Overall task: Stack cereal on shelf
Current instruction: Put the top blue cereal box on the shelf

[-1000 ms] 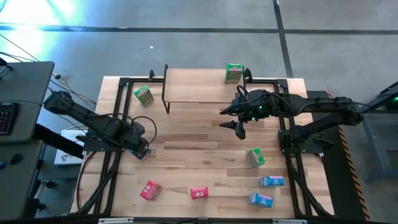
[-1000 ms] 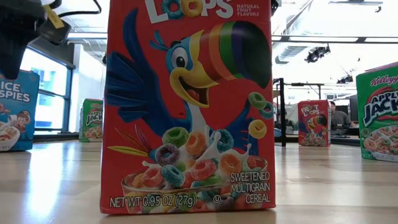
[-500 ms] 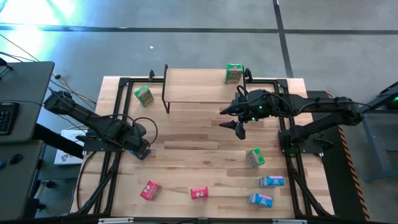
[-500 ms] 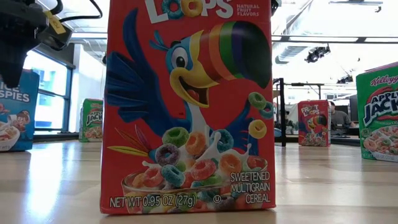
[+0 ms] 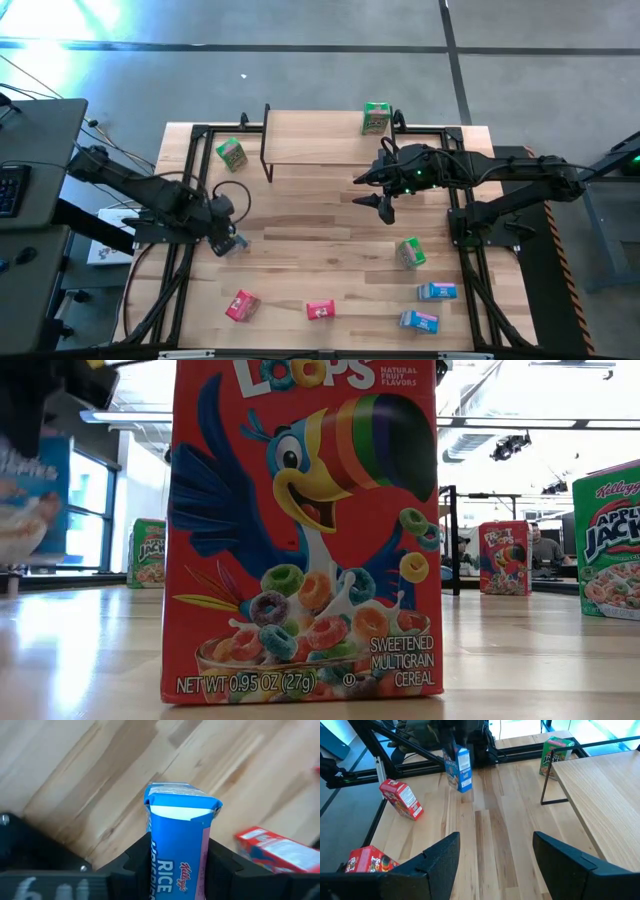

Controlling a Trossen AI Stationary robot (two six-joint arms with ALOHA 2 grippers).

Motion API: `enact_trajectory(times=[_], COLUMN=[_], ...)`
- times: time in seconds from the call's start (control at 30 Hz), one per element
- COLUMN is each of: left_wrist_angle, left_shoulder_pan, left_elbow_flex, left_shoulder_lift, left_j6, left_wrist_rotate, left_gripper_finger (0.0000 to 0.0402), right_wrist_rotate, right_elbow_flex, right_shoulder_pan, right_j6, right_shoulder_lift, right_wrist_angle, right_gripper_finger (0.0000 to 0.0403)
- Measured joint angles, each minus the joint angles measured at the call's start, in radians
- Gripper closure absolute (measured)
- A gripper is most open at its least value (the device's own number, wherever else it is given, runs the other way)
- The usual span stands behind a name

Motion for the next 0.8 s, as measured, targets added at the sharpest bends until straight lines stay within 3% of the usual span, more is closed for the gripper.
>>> enact_trajectory(times=[0.3, 0.8], left_wrist_angle=[-0.047, -0.095], left_shoulder_pan=[0.125, 0.468], left_elbow_flex=[0.177, 0.411], left_shoulder_lift=[-0.007, 0.024], left_j6=[0.27, 0.749], left_wrist_rotate=[-0.054, -0.093], left_gripper_finger=[0.0281, 0.0281], right_wrist_rotate=[0.0, 0.0], right_elbow_flex=[0.0, 0.0], right_shoulder_pan=[0.0, 0.0], right_j6=[0.0, 0.0], right_shoulder_lift=[0.0, 0.0], right_wrist_angle=[0.0, 0.0], right_gripper_finger=[0.0159, 0.0159])
